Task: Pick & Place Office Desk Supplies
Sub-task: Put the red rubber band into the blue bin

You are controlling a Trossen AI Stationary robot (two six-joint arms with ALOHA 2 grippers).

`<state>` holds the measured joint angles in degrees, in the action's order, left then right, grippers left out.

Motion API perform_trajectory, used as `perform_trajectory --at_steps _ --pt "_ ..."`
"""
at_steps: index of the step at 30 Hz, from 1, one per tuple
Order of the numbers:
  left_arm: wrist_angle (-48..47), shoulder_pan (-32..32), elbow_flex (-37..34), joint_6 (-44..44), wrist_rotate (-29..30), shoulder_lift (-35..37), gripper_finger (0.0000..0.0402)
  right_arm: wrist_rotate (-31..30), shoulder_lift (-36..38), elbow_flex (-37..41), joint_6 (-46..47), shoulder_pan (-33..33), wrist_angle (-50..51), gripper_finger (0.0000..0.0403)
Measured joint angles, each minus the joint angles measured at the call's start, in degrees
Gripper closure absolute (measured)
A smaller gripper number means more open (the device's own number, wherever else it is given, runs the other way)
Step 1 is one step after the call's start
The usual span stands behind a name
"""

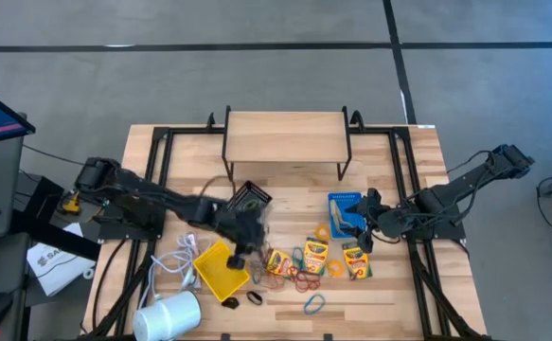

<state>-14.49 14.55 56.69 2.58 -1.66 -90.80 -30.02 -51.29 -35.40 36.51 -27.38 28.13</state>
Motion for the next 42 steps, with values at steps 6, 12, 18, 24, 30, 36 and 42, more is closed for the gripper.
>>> perform_trajectory --at_steps 6,12,18,24,30,36,42 --pt "-0.01 2.43 3.18 5.04 4.78 -9.9 0.024 0.0 -0.01 0.0 -0.01 0.0 -0.28 0.0108" --pt "-1.01 1.68 6.74 7.68 5.38 -18.13 0.0189 -0.02 0.0 0.0 0.39 0.0 -0.26 0.0108" --pt "-1.9 0.64 7.5 7.93 3.44 -20.59 0.0181 0.13 -0.02 0.0 0.57 -0.04 0.14 0.0108" --pt "-4.56 0.7 7.11 8.18 4.09 -18.73 0.026 0.13 -0.02 0.0 0.55 -0.04 0.17 0.0108" --pt "-8.17 1.05 7.06 8.29 6.41 -17.86 0.0389 0.11 -0.02 0.0 0.57 -0.04 0.16 0.0108" --pt "-7.81 1.88 6.99 10.67 11.87 -13.21 0.04 0.09 -0.02 0.0 0.57 -0.04 0.09 0.0108" --pt "-6.74 -1.1 7.12 8.94 12.23 -4.34 0.04 0.09 -0.02 0.0 0.57 -0.04 0.06 0.0108"
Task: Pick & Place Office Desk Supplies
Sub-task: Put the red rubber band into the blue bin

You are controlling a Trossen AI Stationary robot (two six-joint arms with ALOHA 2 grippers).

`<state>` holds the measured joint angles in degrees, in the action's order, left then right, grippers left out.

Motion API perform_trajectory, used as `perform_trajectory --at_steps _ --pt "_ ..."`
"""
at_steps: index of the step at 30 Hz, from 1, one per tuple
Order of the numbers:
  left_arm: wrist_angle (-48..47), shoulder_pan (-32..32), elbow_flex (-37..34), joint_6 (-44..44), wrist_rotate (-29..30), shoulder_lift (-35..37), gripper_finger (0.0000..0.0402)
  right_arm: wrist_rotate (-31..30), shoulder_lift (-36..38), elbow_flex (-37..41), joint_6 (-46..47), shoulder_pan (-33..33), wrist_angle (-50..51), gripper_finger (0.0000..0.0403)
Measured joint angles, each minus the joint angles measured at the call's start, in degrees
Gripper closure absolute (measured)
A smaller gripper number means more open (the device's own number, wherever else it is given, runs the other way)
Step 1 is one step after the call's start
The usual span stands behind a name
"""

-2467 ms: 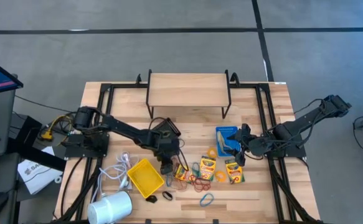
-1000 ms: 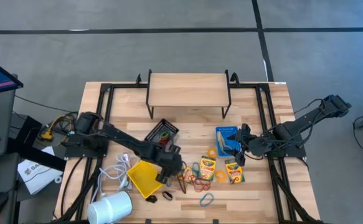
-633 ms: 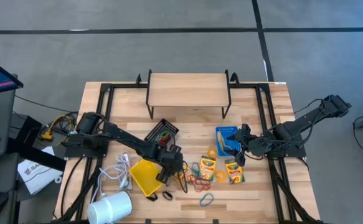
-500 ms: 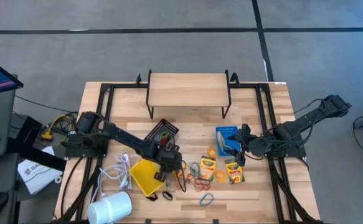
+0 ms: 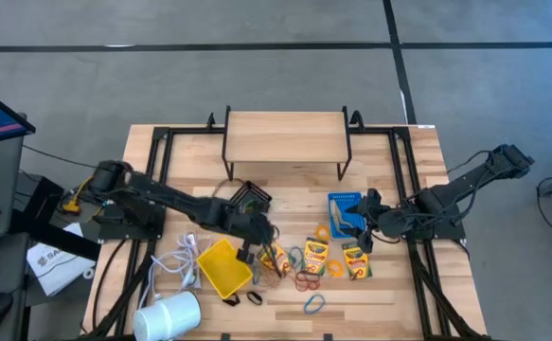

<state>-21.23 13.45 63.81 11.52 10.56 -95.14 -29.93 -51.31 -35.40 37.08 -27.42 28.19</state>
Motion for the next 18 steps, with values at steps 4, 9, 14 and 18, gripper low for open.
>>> perform_trajectory --at_steps 4,9,14,18 --pt "0.81 -0.63 -0.06 0.07 -0.05 2.93 0.0401 0.0 0.02 0.0 0.0 0.0 0.06 0.0108" --pt "4.9 -4.35 2.38 0.54 0.15 7.53 0.0401 -0.13 0.02 0.02 -0.87 0.14 -0.36 0.0108" --pt "11.16 -9.21 6.15 3.2 -3.96 11.25 0.0401 -1.69 0.01 0.02 -2.28 0.15 -2.45 0.0108" --pt "22.42 -11.83 6.59 3.44 -12.65 10.57 0.0401 -3.41 0.0 0.02 -7.24 0.17 -8.1 0.0108"
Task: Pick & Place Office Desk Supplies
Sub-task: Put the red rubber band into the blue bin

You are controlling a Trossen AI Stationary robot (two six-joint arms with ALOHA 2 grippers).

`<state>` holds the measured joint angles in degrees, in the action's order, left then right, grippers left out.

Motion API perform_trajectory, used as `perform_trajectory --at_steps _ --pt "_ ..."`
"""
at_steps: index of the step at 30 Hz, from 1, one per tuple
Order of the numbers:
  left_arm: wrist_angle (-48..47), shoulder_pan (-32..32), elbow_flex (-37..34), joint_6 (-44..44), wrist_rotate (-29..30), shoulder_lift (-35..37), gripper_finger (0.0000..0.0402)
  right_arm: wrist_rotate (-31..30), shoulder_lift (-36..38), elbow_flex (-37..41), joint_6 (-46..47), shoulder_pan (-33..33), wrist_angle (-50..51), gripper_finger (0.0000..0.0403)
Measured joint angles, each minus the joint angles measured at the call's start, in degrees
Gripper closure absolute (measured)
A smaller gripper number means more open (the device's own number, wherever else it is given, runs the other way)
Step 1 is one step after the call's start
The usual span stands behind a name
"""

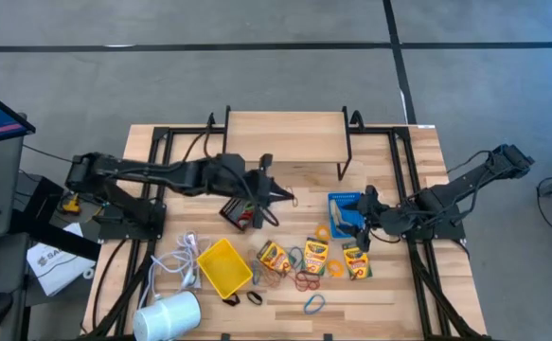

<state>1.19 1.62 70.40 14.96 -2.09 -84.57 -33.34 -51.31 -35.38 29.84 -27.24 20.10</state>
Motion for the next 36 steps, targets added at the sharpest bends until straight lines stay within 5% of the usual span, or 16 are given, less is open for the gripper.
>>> perform_trajectory --at_steps 9,18,31,36 --pt "22.6 -2.42 1.73 -2.01 -13.24 -10.16 0.0401 0.2 0.0 0.0 -7.89 2.72 -8.48 0.0108" --pt "18.12 -1.66 12.96 -1.48 -18.88 -20.41 0.0401 3.12 -0.04 0.0 -12.07 4.45 -12.16 0.0108" --pt "22.17 -0.88 16.82 -3.37 -22.96 -26.92 0.04 6.49 -0.52 0.0 -15.45 4.51 -16.71 0.0109" --pt "23.4 -0.87 17.21 -3.28 -22.96 -26.91 0.0399 8.88 -2.67 0.0 -15.45 4.9 -16.09 0.0174"
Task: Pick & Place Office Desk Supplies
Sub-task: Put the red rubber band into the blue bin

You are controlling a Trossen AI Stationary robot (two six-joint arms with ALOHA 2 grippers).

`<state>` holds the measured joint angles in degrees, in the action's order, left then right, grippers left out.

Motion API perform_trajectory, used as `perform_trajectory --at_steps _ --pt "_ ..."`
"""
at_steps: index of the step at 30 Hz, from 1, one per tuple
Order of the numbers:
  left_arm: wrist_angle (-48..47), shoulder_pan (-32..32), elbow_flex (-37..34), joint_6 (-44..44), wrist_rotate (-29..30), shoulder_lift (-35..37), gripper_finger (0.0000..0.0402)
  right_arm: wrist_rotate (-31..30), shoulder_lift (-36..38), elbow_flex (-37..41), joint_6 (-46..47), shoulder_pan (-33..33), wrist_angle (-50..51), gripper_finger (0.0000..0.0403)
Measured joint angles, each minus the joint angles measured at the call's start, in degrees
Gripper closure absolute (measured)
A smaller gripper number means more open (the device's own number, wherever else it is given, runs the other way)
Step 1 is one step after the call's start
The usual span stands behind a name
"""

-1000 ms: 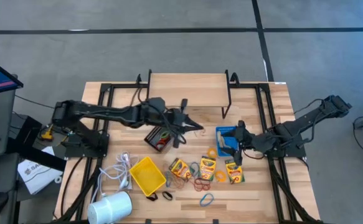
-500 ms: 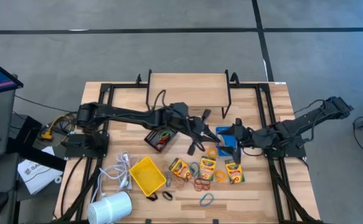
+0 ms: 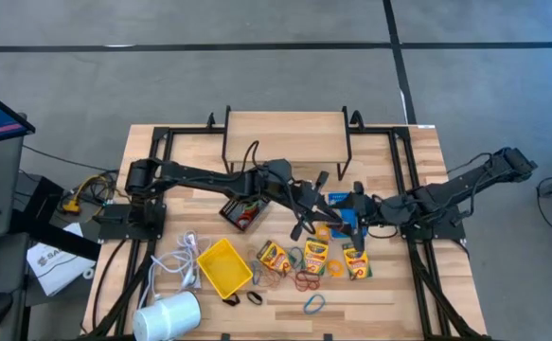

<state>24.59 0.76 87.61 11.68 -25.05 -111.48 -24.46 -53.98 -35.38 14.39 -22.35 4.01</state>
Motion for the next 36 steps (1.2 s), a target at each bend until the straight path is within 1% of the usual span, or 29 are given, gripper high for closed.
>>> perform_trajectory --at_steps 2,4,5,7,9,10,12,14,16,17,20,23,25,27,30,36 --pt "-0.61 -0.05 0.0 0.39 0.04 0.42 0.0394 0.96 -1.08 0.0 0.05 0.33 -0.41 0.0249" --pt "-0.84 -0.18 0.04 1.83 0.06 0.65 0.0379 1.1 -1.59 0.0 -0.63 0.34 -0.37 0.0347" --pt "-1.3 -0.27 0.04 2.31 0.08 0.66 0.0367 1.02 -1.61 0.0 -1.53 0.19 -0.48 0.0373" --pt "-2.92 -0.48 0.04 2.64 0.17 0.62 0.0337 0.68 -1.4 0.0 -1.57 -0.13 -1.45 0.0388" --pt "-5.32 -0.51 0.05 2.97 1.66 0.64 0.0303 0.57 -0.74 0.0 -1.79 -0.2 -0.23 0.0397" --pt "-8.08 -0.54 0.06 3.44 2.52 0.92 0.0285 0.12 -0.38 -0.02 -0.99 -0.19 1.28 0.0398" --pt "-17.74 -0.85 -0.13 5.39 5.07 2.59 0.025 -2.22 0.42 -0.02 2.05 -0.19 6.74 0.0399" --pt "-26.58 -0.89 -0.11 7.58 9.59 5.44 0.0223 -5.94 0.53 -0.04 6.21 -0.7 13.26 0.04" --pt "-32.45 -0.87 0.09 8.9 13.46 8.27 0.0203 -9.01 0.54 0.0 11.1 -1.26 20.37 0.04" --pt "-35.81 -0.7 -0.14 8.98 14.68 9.84 0.0197 -9.82 0.38 0.0 13.14 -1.29 22.79 0.0401" --pt "-41.44 -0.28 -1.82 7.71 16.05 13.94 0.0189 -10.12 -0.54 0.01 17.18 -0.73 27.99 0.0401" --pt "-44.93 -0.03 -4.37 3.53 15.96 17.82 0.0191 -10.29 -1.78 0.02 18.47 -0.02 30.03 0.0399" --pt "-45.86 -0.01 -7.46 0.57 15.79 19.88 0.0196 -10.04 -2.98 0.02 18.51 0.7 32.0 0.039" --pt "-46.0 -0.05 -11.2 -2.33 16.03 20.99 0.0202 -8.86 -4.24 0.02 18.87 1.53 35.34 0.0372" --pt "-46.18 0.19 -16.47 -5.9 16.08 22.16 0.021 -5.48 -6.45 0.02 20.05 2.72 36.11 0.0328" --pt "-43.73 1.89 -23.9 -7.69 16.04 22.14 0.0214 -5.15 -9.92 0.02 18.53 2.97 35.52 0.0207"
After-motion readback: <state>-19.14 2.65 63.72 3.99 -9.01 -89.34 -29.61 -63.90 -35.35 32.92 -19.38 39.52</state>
